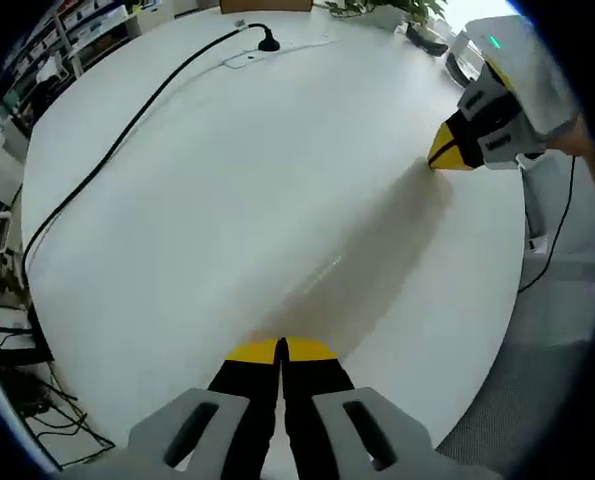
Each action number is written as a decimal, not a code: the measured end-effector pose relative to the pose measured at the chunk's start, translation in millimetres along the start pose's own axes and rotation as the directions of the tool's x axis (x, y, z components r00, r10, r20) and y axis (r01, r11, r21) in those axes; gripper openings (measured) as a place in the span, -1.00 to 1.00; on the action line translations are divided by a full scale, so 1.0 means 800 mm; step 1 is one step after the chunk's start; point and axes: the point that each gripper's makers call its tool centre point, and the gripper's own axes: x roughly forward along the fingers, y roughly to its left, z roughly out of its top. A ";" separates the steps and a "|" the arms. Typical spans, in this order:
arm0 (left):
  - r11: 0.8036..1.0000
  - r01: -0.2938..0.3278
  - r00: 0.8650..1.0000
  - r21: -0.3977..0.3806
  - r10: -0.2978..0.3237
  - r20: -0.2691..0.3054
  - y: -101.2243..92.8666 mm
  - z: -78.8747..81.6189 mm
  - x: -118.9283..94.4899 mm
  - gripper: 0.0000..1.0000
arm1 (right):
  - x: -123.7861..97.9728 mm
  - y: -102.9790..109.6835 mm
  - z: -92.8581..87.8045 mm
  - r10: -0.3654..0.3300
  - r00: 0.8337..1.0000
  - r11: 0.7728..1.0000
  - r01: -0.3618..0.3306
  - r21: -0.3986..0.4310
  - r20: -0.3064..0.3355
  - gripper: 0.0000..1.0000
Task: Arrange the utensils inside the cutlery case until each visible utensil rests in its matching compartment.
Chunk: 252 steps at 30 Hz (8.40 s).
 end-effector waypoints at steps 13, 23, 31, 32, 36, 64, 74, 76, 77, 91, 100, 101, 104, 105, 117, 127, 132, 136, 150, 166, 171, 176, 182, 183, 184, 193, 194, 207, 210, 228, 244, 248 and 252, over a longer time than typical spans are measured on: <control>0.992 0.086 0.987 0.097 -0.071 -0.146 -0.031 -0.032 -0.008 -1.00 | 0.000 -0.001 0.002 -0.003 1.000 1.000 0.003 0.004 0.000 -1.00; 0.994 0.106 0.978 0.033 -0.099 -0.181 -0.029 -0.033 -0.007 -1.00 | 0.001 0.000 0.003 0.009 1.000 1.000 -0.009 0.020 0.017 -1.00; 0.992 0.109 0.970 0.067 -0.092 -0.223 -0.033 -0.033 -0.005 -1.00 | 0.000 -0.001 0.002 0.028 0.999 0.999 -0.029 0.035 0.041 -1.00; 0.992 0.110 0.969 0.065 -0.092 -0.229 -0.033 -0.033 -0.004 -1.00 | 0.000 -0.001 0.001 0.030 0.998 0.999 -0.032 0.039 0.047 -1.00; 0.993 0.113 0.958 0.035 -0.099 -0.268 -0.032 -0.033 -0.003 -1.00 | 0.000 -0.001 0.001 0.042 0.996 0.998 -0.046 0.046 0.081 -1.00; 0.990 0.129 0.992 0.054 -0.129 -0.009 -0.054 0.036 -0.008 -1.00 | -0.035 0.064 0.062 0.235 0.949 0.948 -0.177 -0.264 0.210 -1.00; 0.972 0.232 0.970 0.047 -0.235 0.064 -0.089 0.081 0.008 -1.00 | -0.015 0.084 0.086 0.242 0.950 0.934 -0.173 -0.313 0.196 -1.00; 0.971 0.234 0.970 0.055 -0.237 0.055 -0.091 0.077 0.013 -1.00 | -0.007 0.084 0.082 0.249 0.951 0.930 -0.182 -0.318 0.183 -1.00; 0.971 0.231 0.971 0.060 -0.234 0.048 -0.091 0.074 0.015 -1.00 | -0.004 0.085 0.079 0.253 0.952 0.929 -0.190 -0.317 0.171 -1.00; 0.965 0.259 0.959 0.039 -0.261 0.111 -0.098 0.078 0.028 -1.00 | -0.002 0.082 0.077 0.263 0.947 0.944 -0.213 -0.252 0.186 -1.00; 0.981 0.176 0.983 0.079 -0.179 0.040 -0.078 0.062 0.024 -1.00 | -0.003 0.062 0.053 0.244 0.959 0.954 -0.212 -0.211 0.142 -1.00; 0.982 0.175 0.984 0.074 -0.177 0.031 -0.073 0.056 0.023 -1.00 | -0.003 0.056 0.048 0.232 0.962 0.955 -0.198 -0.220 0.141 -1.00; 0.984 0.176 0.984 0.013 -0.176 0.014 -0.057 0.041 0.019 -1.00 | -0.002 0.054 0.044 0.250 0.955 0.962 -0.226 -0.152 0.161 -1.00; 0.984 0.178 0.984 -0.001 -0.178 0.007 -0.054 0.038 0.018 -1.00 | -0.001 0.054 0.045 0.248 0.956 0.963 -0.226 -0.144 0.159 -1.00; 0.984 0.140 0.990 0.114 -0.136 -0.041 -0.053 0.038 0.019 -1.00 | 0.004 0.057 0.046 0.188 0.979 0.967 -0.170 -0.189 0.081 -1.00; 0.979 0.130 0.991 0.154 -0.124 -0.049 -0.057 0.036 0.018 -1.00 | 0.004 0.059 0.044 0.206 0.974 0.966 -0.186 -0.181 0.093 -1.00; 0.922 0.124 0.991 0.367 -0.132 -0.006 -0.059 0.034 0.016 -0.95 | 0.001 0.044 0.048 0.167 0.957 0.981 -0.136 -0.142 0.236 -0.87; 0.910 0.100 0.990 0.403 -0.133 0.055 -0.065 0.035 0.014 -0.54 | -0.002 0.045 0.037 0.179 0.943 0.966 -0.114 -0.233 0.281 -0.21; 0.857 0.015 0.981 0.516 -0.112 0.157 -0.052 0.047 0.032 0.53 | 0.019 0.049 0.033 0.181 0.956 0.890 -0.059 -0.451 0.232 0.41; 0.844 0.064 0.989 0.532 -0.126 0.081 -0.071 0.017 0.043 -0.12 | 0.027 0.063 0.011 0.211 0.965 0.870 -0.114 -0.481 0.154 -0.20; 0.843 0.068 0.990 0.533 -0.122 0.066 -0.086 0.005 0.040 -0.13 | 0.025 0.076 -0.001 0.204 0.969 0.861 -0.111 -0.497 0.138 -0.21; 0.838 0.061 0.994 0.542 -0.100 0.044 -0.111 -0.010 0.037 -0.15 | 0.021 0.095 -0.020 0.187 0.976 0.850 -0.106 -0.517 0.107 -0.20; 0.823 0.079 0.997 0.562 -0.079 -0.026 -0.145 -0.034 0.031 -0.16 | 0.016 0.124 -0.050 0.167 0.985 0.845 -0.119 -0.522 0.046 -0.21; 0.821 0.080 0.997 0.566 -0.078 -0.029 -0.147 -0.036 0.030 -0.16 | 0.014 0.128 -0.055 0.166 0.985 0.846 -0.119 -0.519 0.045 -0.21; 0.815 0.081 0.997 0.574 -0.076 -0.032 -0.152 -0.040 0.029 -0.16 | 0.013 0.134 -0.060 0.165 0.985 0.850 -0.119 -0.513 0.045 -0.21; 0.805 0.092 0.996 0.586 -0.079 -0.048 -0.201 -0.072 0.020 -0.16 | 0.003 0.177 -0.101 0.164 0.986 0.854 -0.123 -0.505 0.037 -0.21; 0.802 0.093 0.996 0.590 -0.073 -0.058 -0.206 -0.076 0.019 -0.16 | 0.002 0.183 -0.105 0.161 0.987 0.855 -0.126 -0.503 0.027 -0.21; 0.811 0.088 0.996 0.578 -0.080 -0.040 -0.244 -0.106 0.008 -0.16 | -0.009 0.217 -0.137 0.159 0.987 0.851 -0.124 -0.510 0.025 -0.21; 0.805 0.090 0.996 0.587 -0.073 -0.053 -0.252 -0.110 0.008 -0.16 | -0.010 0.223 -0.143 0.163 0.986 0.857 -0.121 -0.500 0.041 -0.21; 0.818 0.122 0.992 0.561 -0.083 -0.095 -0.263 -0.118 0.007 -0.15 | -0.013 0.231 -0.147 0.184 0.980 0.852 -0.119 -0.509 0.078 -0.19; 0.824 0.143 0.988 0.548 -0.087 -0.127 -0.264 -0.116 0.010 -0.09 | -0.012 0.230 -0.147 0.189 0.982 0.860 -0.151 -0.488 0.029 -0.15; 0.798 0.151 0.987 0.583 -0.094 -0.128 -0.267 -0.118 0.011 0.27 | -0.013 0.231 -0.147 0.213 0.975 0.871 -0.160 -0.464 0.063 -0.11; 0.797 0.095 0.995 0.596 -0.072 -0.061 -0.253 -0.122 0.011 0.87 | -0.014 0.226 -0.155 0.230 0.972 0.865 -0.179 -0.468 0.054 -0.13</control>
